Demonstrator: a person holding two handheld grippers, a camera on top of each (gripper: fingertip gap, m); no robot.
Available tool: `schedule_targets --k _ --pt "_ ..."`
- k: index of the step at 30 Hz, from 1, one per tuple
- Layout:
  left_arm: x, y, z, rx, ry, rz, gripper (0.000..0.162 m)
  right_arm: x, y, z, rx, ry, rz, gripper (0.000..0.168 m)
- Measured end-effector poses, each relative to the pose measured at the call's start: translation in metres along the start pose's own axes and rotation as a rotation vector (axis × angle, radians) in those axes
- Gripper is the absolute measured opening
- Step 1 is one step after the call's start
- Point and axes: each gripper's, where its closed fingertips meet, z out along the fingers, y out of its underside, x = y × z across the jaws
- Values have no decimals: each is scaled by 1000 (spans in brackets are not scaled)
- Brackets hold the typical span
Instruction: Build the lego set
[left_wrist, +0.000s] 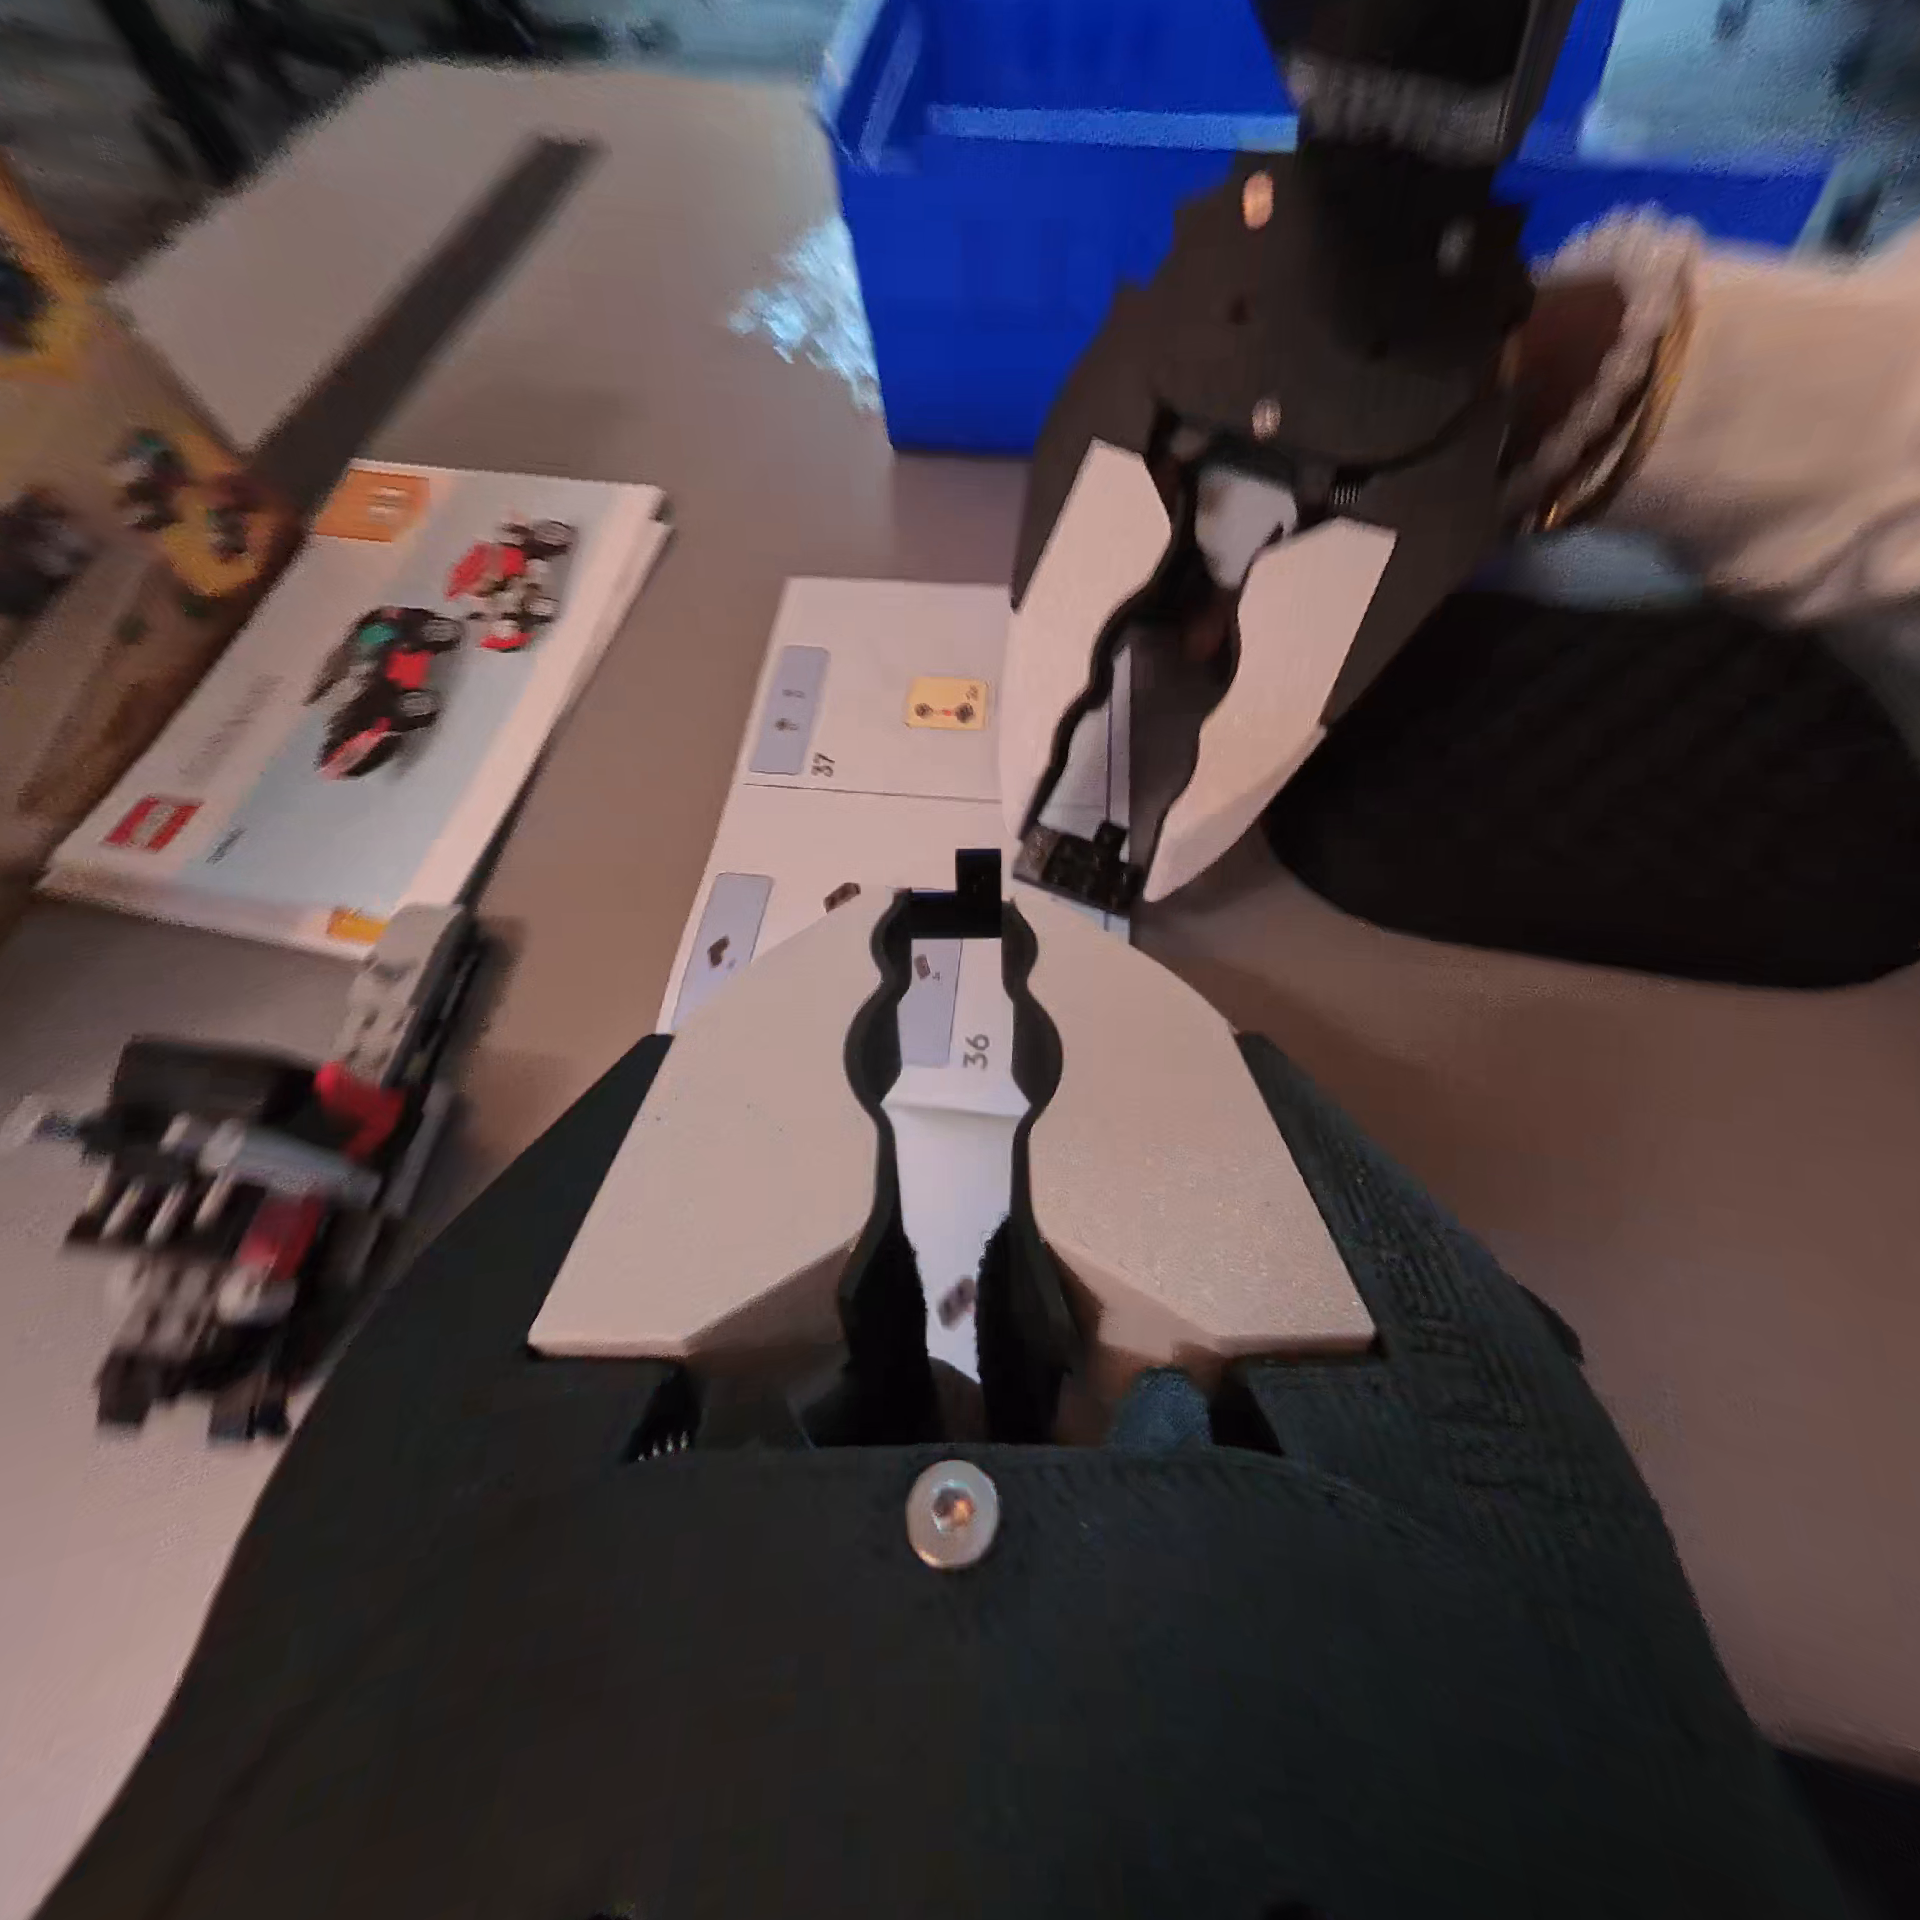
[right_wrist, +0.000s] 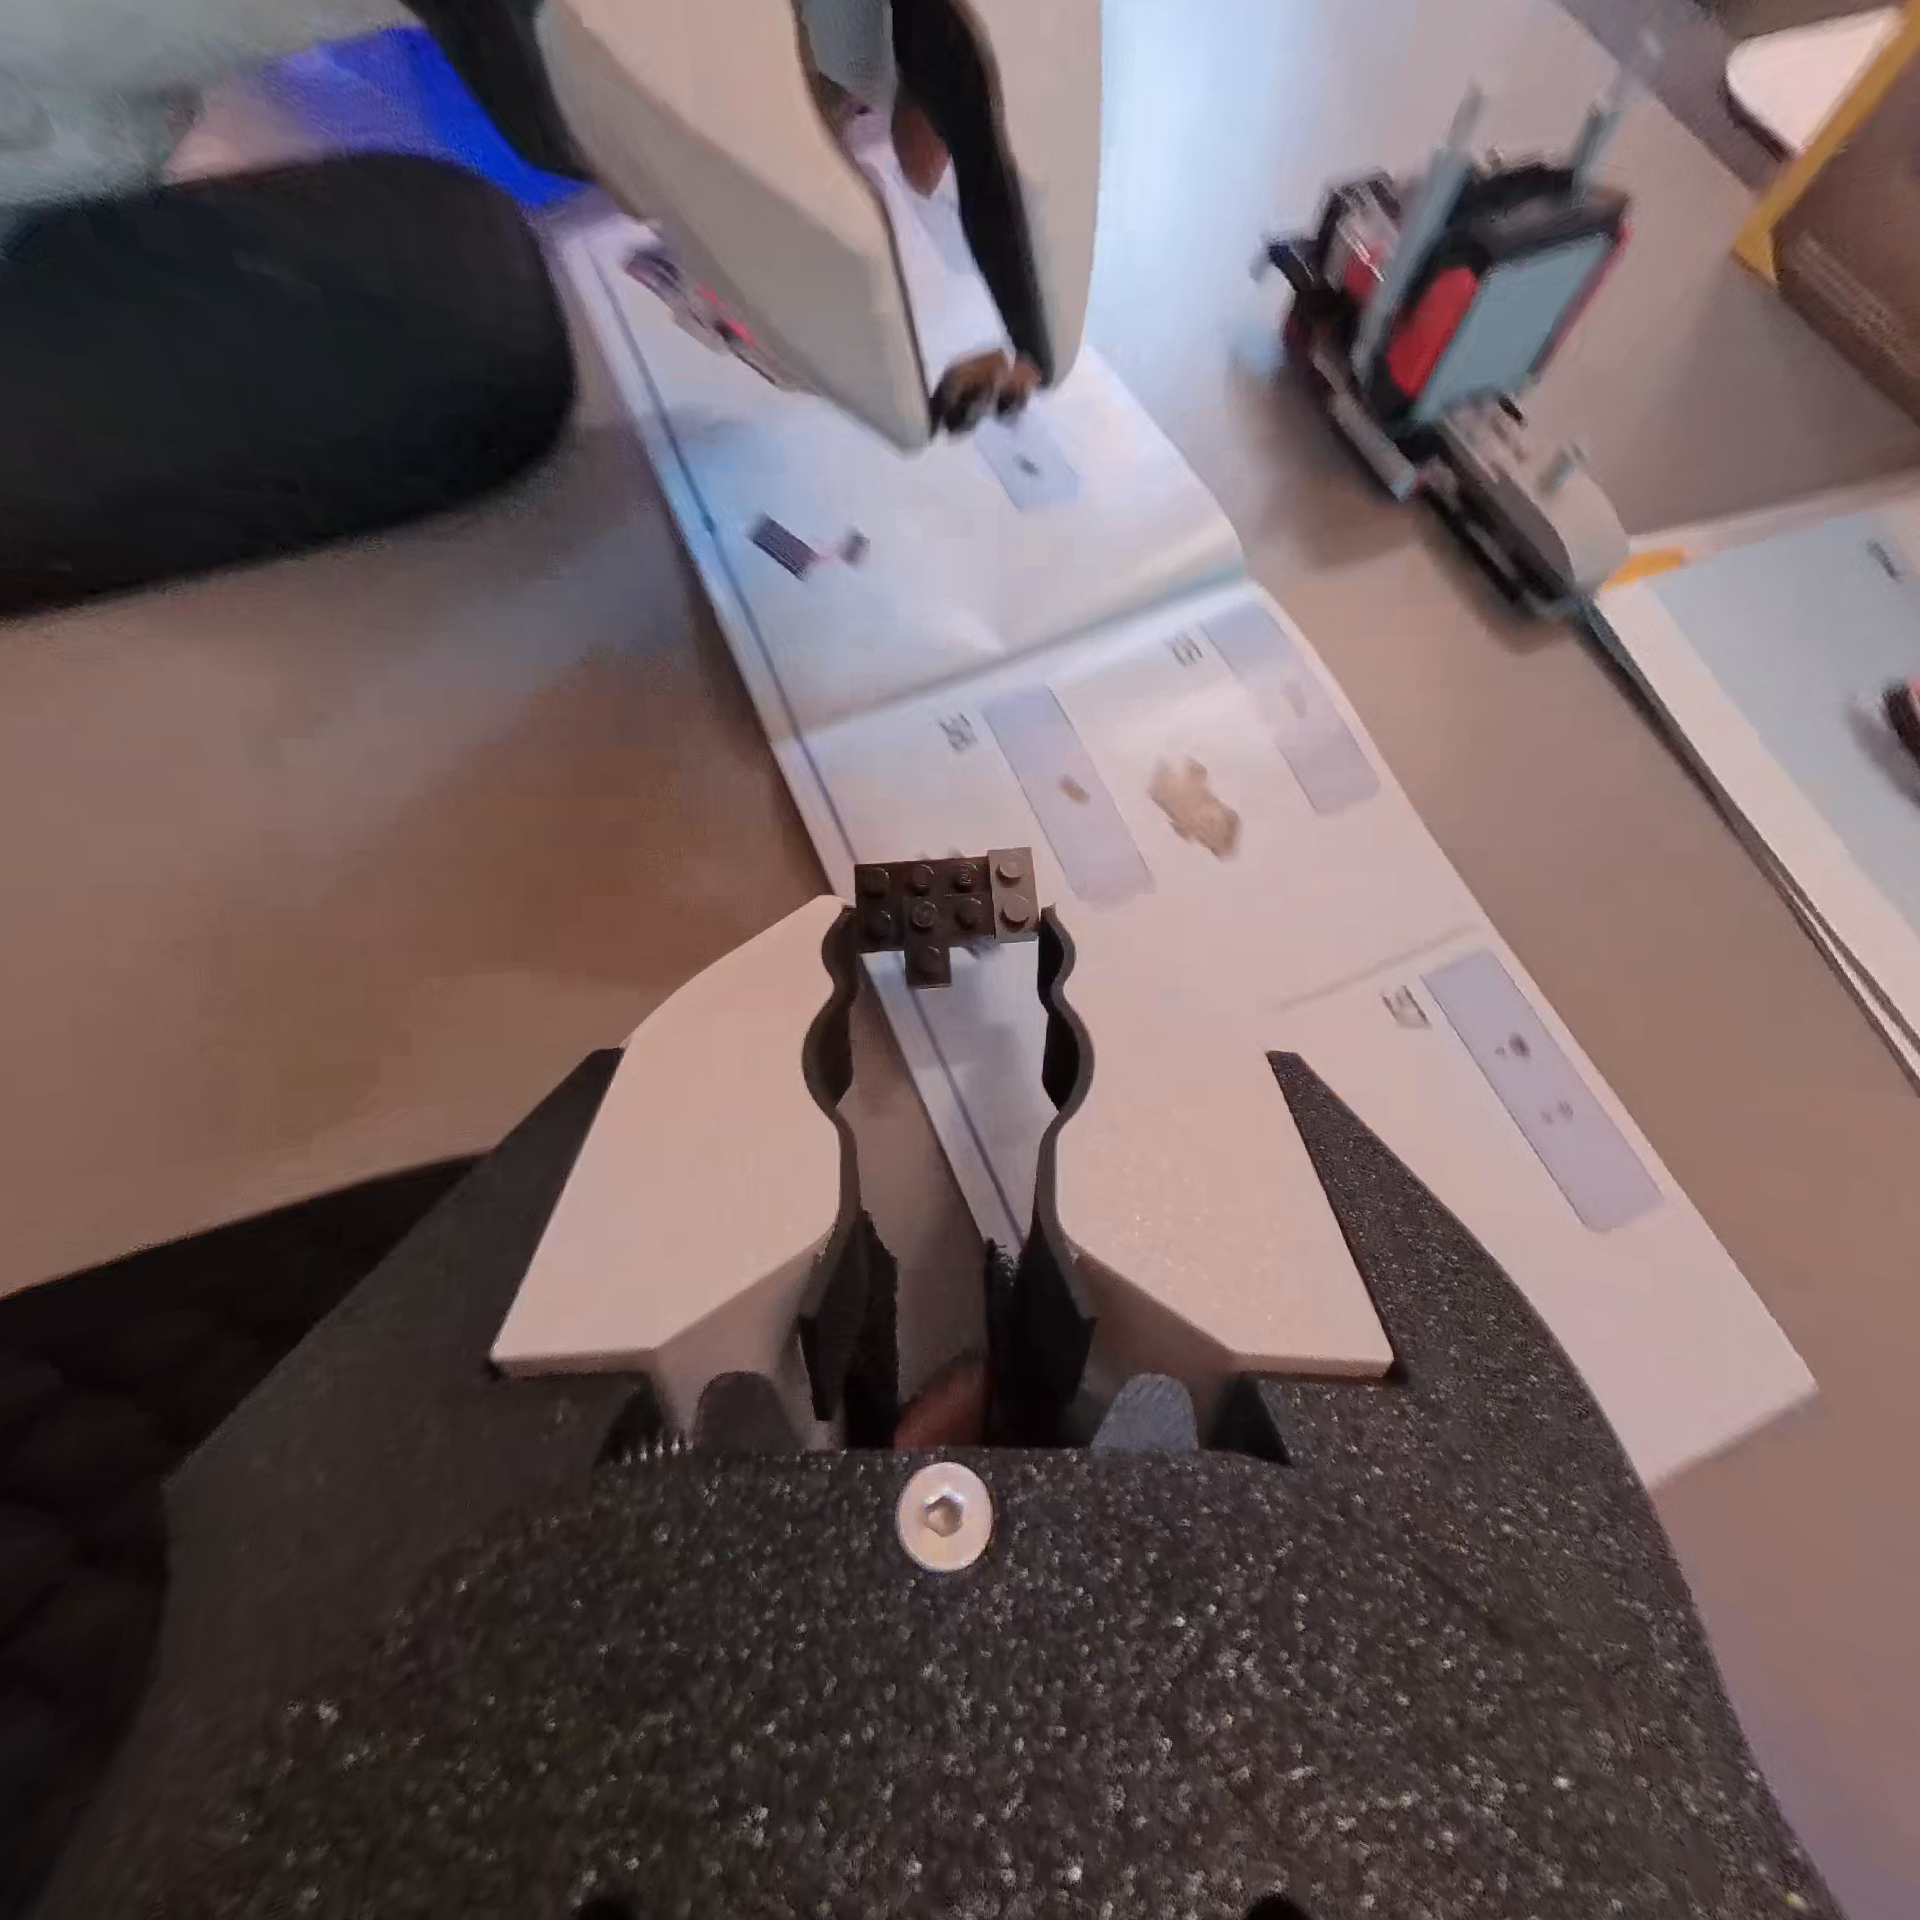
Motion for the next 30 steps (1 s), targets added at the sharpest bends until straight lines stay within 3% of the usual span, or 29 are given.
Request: schedule_targets --k 4,8,17,20,21,24,27,30 --pt "3 -12 -54 228 -48 -193 17 -29 -21 16 -1 -127 -101 33" --pt "21 -25 -85 430 -7 -313 16 -57 -25 34 -65 -248 -160 33" --pt "51 -31 -115 724 104 -498 16 -71 -10 39 -154 -197 -192 33" --pt "56 -37 -120 805 219 -590 17 -71 -5 39 -197 -188 -184 35" --pt "59 -41 -123 856 284 -635 17 -70 -9 39 -182 -173 -186 45" --pt "61 -57 -138 1053 512 -813 17 -70 -56 21 40 -156 -170 45" --pt "64 -68 -150 1180 673 -926 17 -76 -135 -23 427 -114 -230 30" --pt "70 -78 -150 1210 727 -972 17 -91 -185 -58 653 -104 -328 23"
